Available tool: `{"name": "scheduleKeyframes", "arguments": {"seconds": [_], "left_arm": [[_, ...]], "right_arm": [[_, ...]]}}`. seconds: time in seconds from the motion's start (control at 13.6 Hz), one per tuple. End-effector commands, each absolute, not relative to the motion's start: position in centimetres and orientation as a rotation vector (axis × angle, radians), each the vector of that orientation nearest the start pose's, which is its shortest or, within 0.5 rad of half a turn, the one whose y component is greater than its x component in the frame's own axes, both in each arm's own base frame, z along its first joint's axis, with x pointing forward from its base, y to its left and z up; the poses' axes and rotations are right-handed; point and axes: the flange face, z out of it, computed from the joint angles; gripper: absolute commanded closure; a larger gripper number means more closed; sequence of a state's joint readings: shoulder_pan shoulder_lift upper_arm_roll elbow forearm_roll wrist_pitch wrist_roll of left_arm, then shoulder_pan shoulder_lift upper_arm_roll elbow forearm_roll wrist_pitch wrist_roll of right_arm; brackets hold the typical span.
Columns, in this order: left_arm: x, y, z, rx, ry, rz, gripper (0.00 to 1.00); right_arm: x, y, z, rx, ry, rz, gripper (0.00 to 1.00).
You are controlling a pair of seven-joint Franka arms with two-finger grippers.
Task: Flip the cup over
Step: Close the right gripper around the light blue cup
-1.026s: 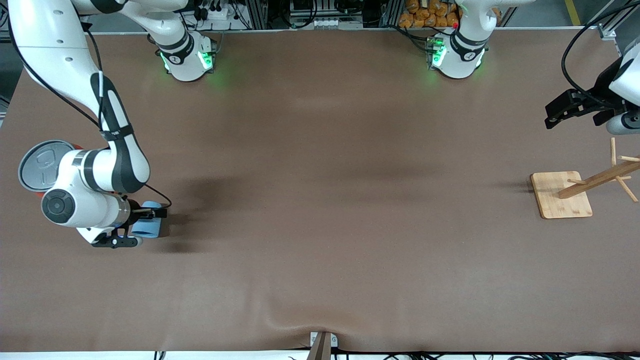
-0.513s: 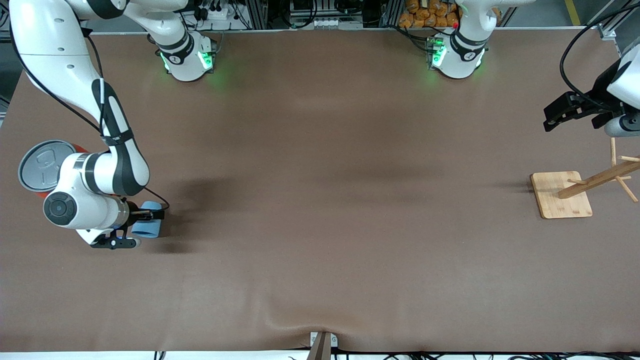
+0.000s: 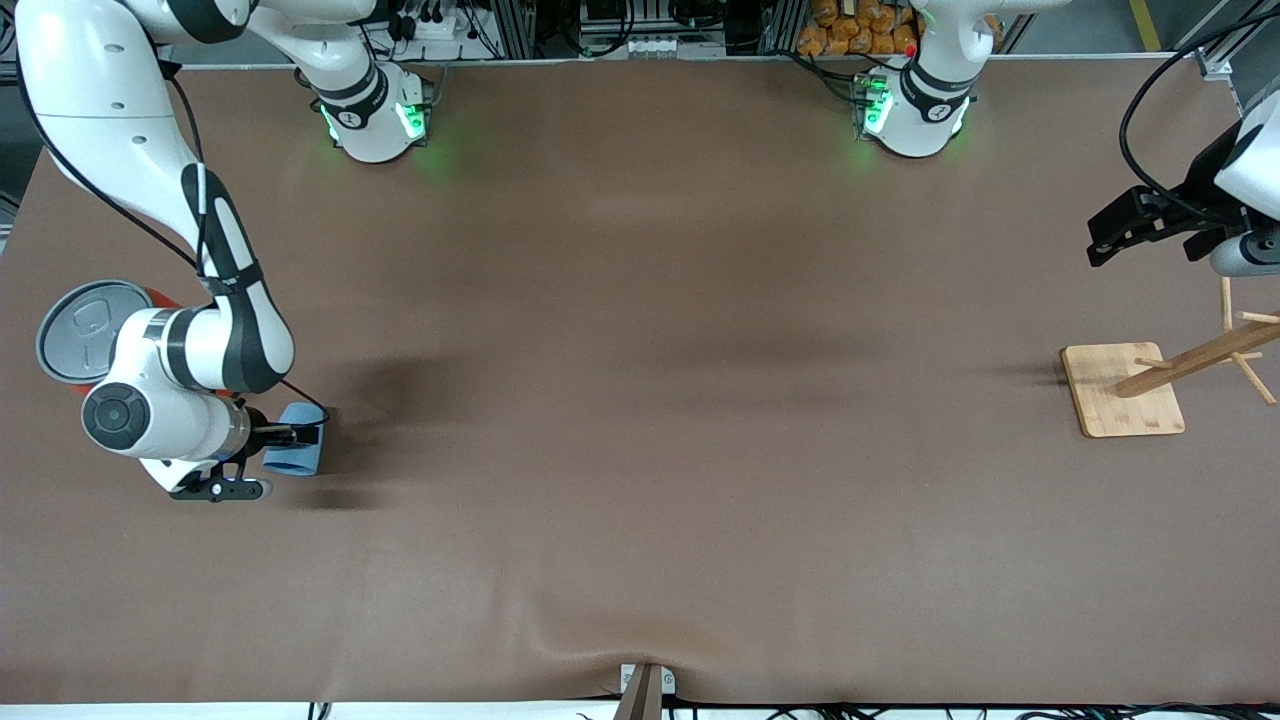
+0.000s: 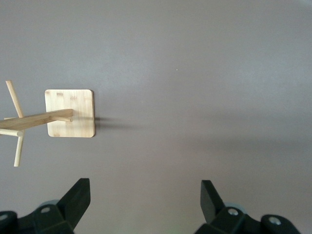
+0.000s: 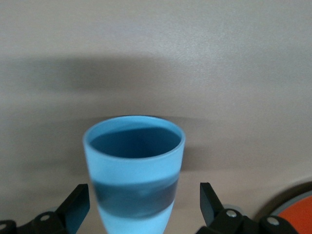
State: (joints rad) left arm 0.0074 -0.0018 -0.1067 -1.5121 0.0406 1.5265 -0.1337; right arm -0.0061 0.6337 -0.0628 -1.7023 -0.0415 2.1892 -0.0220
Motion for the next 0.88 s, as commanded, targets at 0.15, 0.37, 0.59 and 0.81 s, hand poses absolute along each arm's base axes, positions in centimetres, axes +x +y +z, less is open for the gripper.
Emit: {"name": "scheduleKeyframes", "arguments": {"seconds": [0.15, 0.37, 0.59, 0.81], "left_arm": [[54.68, -5.31, 65.6, -3.113, -0.051, -0.051, 0.0], [54.53, -5.3, 65.73, -3.113, -0.051, -0.048, 0.0], [54.67, -5.37, 65.41, -3.111, -0.041, -0.039, 0.0], [54.67, -5.37, 65.33, -3.111, -0.046, -0.037, 0.0]], "right_arm": [[65.77, -4.72, 19.67, -3.171, 0.07, 0.219, 0.0], [65.65, -4.57, 19.29, -3.155, 0.089, 0.228, 0.0], [65.64, -4.66, 19.29, -3.156, 0.094, 0.228, 0.18], [65.71, -4.66, 19.36, -3.156, 0.094, 0.224, 0.4]]}}
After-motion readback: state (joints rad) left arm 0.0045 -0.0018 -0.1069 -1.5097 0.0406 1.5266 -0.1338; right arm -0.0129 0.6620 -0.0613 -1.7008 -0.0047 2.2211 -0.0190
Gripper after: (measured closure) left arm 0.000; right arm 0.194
